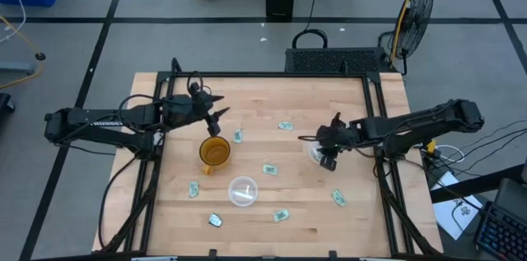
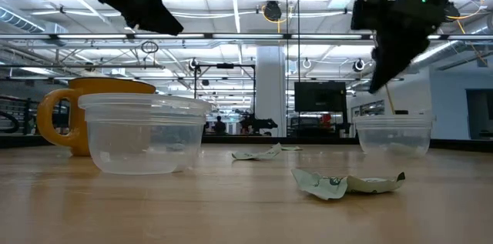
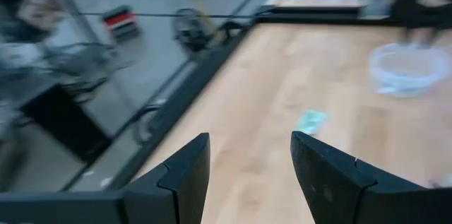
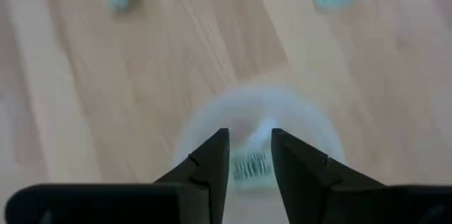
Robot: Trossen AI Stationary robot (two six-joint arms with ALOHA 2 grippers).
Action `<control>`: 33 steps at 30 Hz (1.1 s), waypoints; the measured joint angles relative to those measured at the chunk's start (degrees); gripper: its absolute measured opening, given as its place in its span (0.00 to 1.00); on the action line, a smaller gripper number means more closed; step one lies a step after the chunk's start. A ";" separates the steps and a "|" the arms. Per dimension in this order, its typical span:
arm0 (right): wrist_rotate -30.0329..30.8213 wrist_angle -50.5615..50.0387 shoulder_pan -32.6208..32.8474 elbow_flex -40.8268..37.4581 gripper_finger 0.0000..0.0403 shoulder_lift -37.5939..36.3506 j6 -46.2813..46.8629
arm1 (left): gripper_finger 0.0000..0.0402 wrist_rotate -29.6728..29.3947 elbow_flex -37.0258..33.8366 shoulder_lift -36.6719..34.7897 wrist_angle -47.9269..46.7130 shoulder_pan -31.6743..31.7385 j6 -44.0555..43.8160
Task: Pick and place Stevia / Truvia into bins
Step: Put the white stevia packet into the left transparent container
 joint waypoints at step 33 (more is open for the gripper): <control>19.27 28.54 -11.05 0.00 0.23 0.00 -19.52 | 0.51 30.35 30.93 38.52 -37.11 15.91 20.68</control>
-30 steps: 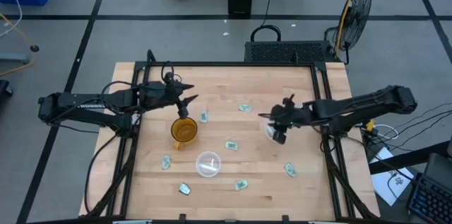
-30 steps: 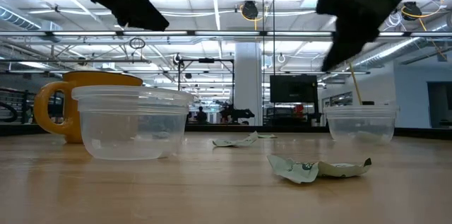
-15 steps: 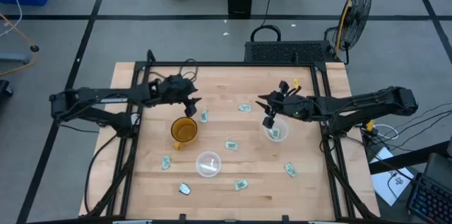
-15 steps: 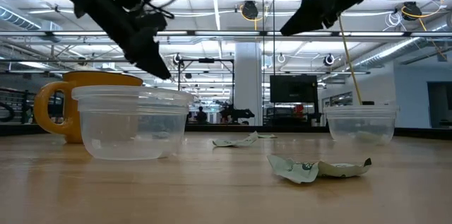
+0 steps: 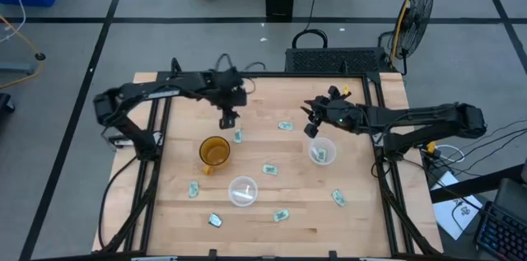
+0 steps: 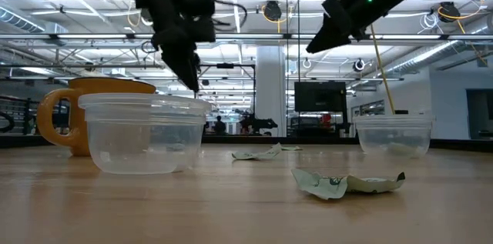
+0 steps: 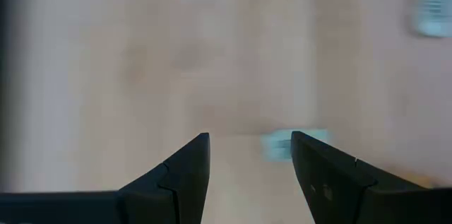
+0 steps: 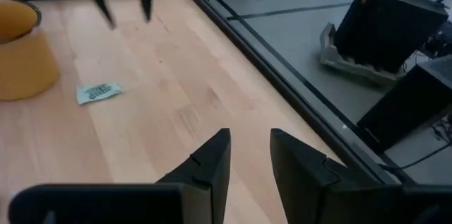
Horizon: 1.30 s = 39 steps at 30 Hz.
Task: Pick and place Stevia / Truvia into bins
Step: Put the white stevia packet into the left transparent container
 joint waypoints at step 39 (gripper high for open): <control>-4.58 12.27 -0.14 -8.31 0.23 1.18 -6.28 | 0.51 -3.01 0.02 15.97 -0.25 -3.60 -6.35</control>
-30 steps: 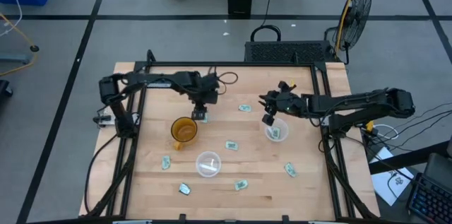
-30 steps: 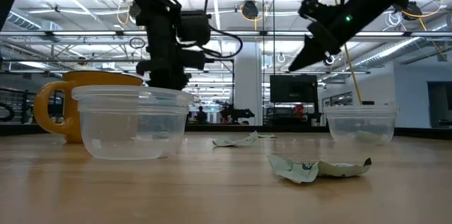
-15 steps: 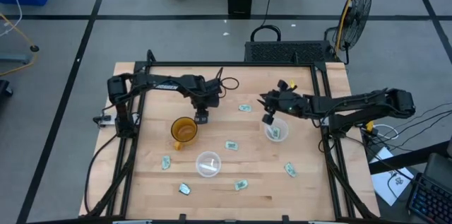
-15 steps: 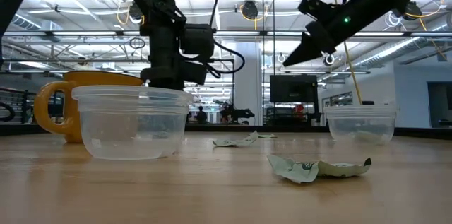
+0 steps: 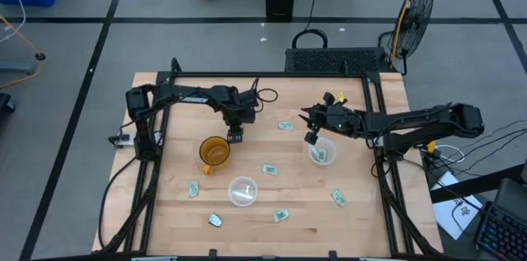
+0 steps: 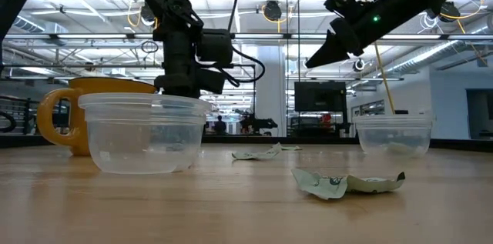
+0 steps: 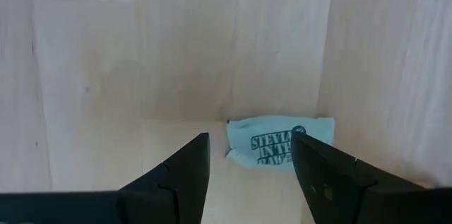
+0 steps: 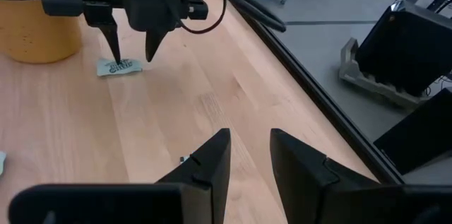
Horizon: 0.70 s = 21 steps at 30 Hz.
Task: Pick and place Stevia / Truvia into bins
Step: Put the white stevia packet into the left transparent container
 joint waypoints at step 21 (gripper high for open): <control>-6.01 -0.02 0.09 0.00 0.23 0.00 0.07 | 0.30 0.90 -2.07 0.42 2.03 0.63 -0.65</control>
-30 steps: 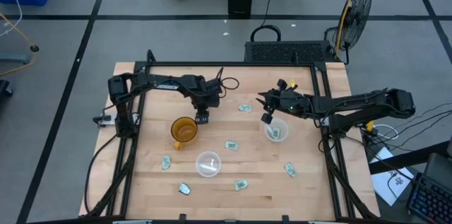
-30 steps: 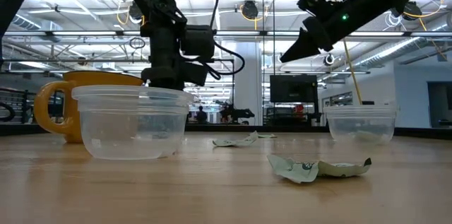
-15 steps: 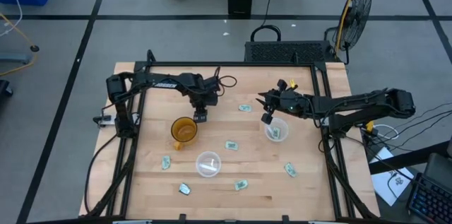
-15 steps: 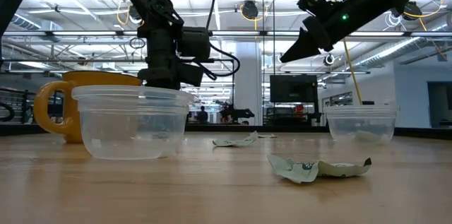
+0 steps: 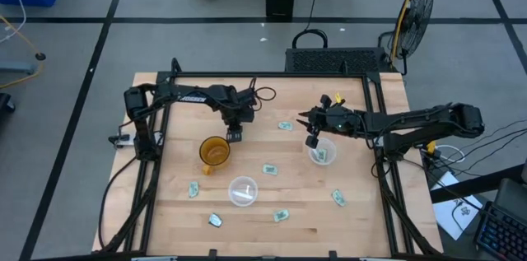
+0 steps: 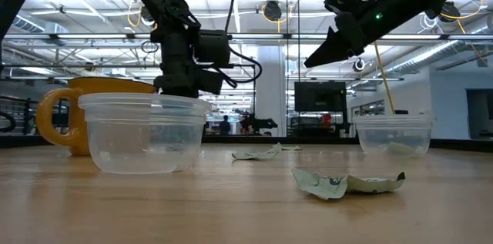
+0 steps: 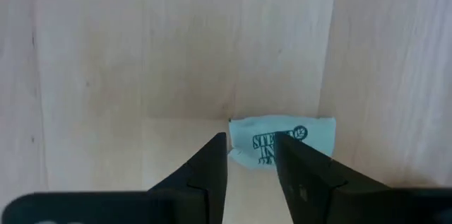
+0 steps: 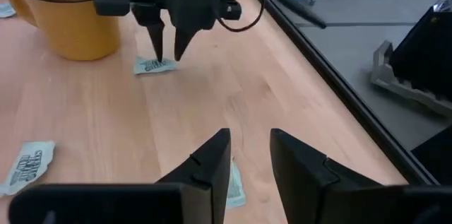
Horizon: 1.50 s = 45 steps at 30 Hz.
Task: Pick and place Stevia / Truvia into bins
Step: Put the white stevia packet into the left transparent container
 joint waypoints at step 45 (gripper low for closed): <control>0.14 -0.01 0.00 0.00 0.23 0.00 -0.11 | 0.01 -3.02 6.63 -18.89 -4.53 -13.96 -3.72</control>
